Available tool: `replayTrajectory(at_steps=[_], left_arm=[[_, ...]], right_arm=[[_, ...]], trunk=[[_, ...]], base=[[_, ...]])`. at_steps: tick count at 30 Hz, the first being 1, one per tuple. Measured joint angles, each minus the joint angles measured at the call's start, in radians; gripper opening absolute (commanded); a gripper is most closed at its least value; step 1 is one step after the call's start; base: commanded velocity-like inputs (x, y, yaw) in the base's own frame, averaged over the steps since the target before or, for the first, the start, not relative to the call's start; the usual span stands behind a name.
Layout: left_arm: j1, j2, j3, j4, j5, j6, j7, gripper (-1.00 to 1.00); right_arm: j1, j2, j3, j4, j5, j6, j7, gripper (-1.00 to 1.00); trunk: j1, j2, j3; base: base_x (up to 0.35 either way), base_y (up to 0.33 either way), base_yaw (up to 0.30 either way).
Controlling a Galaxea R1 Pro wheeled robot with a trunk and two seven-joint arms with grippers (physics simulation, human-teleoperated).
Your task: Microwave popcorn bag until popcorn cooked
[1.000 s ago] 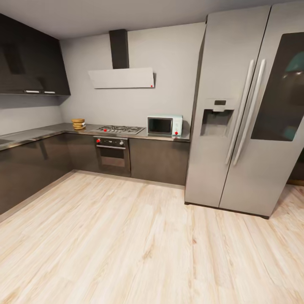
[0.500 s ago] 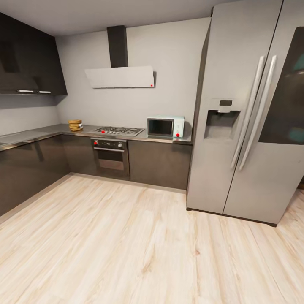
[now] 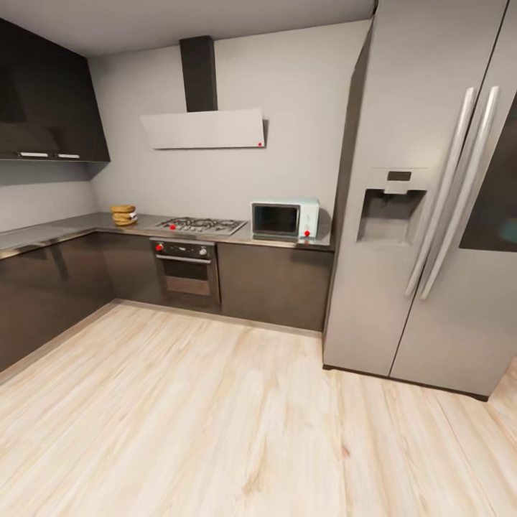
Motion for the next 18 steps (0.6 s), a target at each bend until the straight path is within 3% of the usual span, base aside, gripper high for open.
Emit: replayTrajectory(at_steps=[18], left_arm=[[0.0,0.0,0.0,0.0,0.0,0.0,0.0,1.0]], right_arm=[[0.0,0.0,-0.001,0.0,-0.001,-0.001,0.0,1.0]], trunk=[[0.0,0.0,0.0]], base=[[0.297,0.096,0.0]])
